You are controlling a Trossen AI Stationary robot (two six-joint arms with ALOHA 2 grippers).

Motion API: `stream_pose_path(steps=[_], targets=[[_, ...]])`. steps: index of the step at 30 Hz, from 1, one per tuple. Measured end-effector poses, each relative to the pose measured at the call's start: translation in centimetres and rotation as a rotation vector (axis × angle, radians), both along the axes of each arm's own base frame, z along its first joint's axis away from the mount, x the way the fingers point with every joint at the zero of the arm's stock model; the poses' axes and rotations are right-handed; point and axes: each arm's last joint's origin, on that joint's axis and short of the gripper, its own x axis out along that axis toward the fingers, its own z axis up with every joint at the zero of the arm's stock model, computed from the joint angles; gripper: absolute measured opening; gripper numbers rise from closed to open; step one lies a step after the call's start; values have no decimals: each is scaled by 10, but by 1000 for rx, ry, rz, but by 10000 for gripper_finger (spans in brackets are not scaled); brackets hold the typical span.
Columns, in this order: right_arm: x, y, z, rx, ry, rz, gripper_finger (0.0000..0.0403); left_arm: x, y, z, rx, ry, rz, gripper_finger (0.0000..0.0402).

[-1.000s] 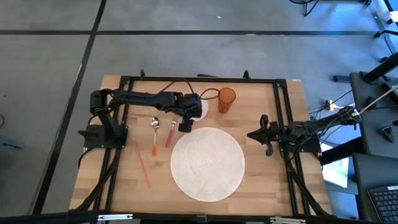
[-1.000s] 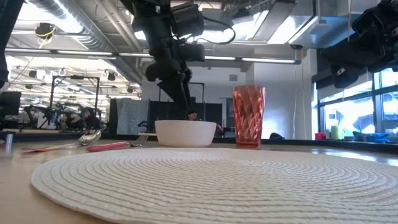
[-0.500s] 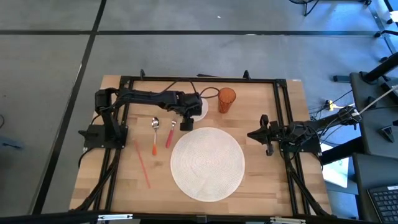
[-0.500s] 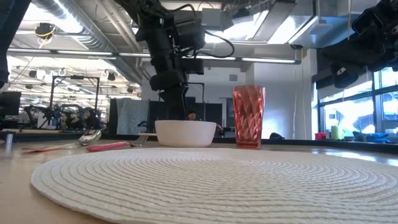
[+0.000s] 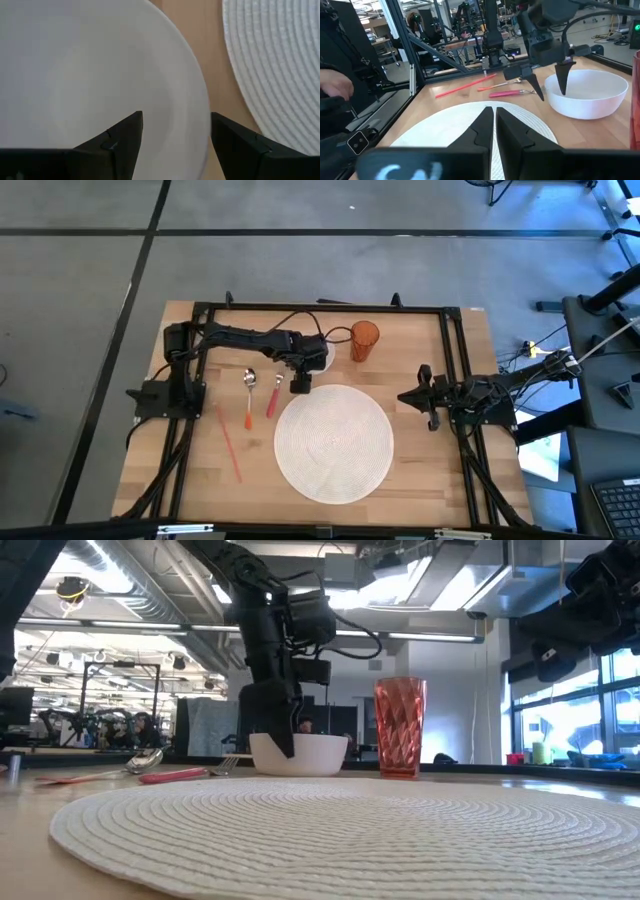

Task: Pick & Place Utensil
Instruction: Put the white bowl in the center of the white mat

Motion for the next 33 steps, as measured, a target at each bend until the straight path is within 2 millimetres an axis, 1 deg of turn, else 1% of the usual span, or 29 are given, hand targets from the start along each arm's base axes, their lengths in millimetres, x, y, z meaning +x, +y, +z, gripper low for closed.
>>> stream_pose_path(steps=[5, 8, 11, 15, 16, 18, 22, 26, 29, 33], targets=[[0, 0, 0, 0, 1, 1, 22, 2, 1, 0, 32, -10, -9, 216], [0, 0, 0, -1, 3, 1, 22, 3, -1, 0, 53, -6, 1, 191], [0, 0, 0, 1, 3, 1, 22, 3, -5, 0, 66, 2, 3, 137], [0, 0, 0, 1, 4, 1, 22, 3, -13, -1, 66, 25, -34, 33], [0, 0, 0, 1, 4, 1, 22, 3, -16, -1, 71, 35, -41, 17], [0, 0, 0, 1, 4, 1, 22, 2, -22, -1, 97, 61, -52, 8], [0, 0, 0, 1, 4, 1, 22, 0, -45, -1, 150, 126, -113, 5], [0, 0, 0, 1, 4, -1, 22, 1, -75, 6, 105, 113, -203, 4], [0, 0, 0, 0, 4, -2, 22, 5, -101, 15, 53, 107, -285, 4], [0, 0, 0, 0, 4, -2, 22, 12, -138, 30, -3, 40, -380, 3]])
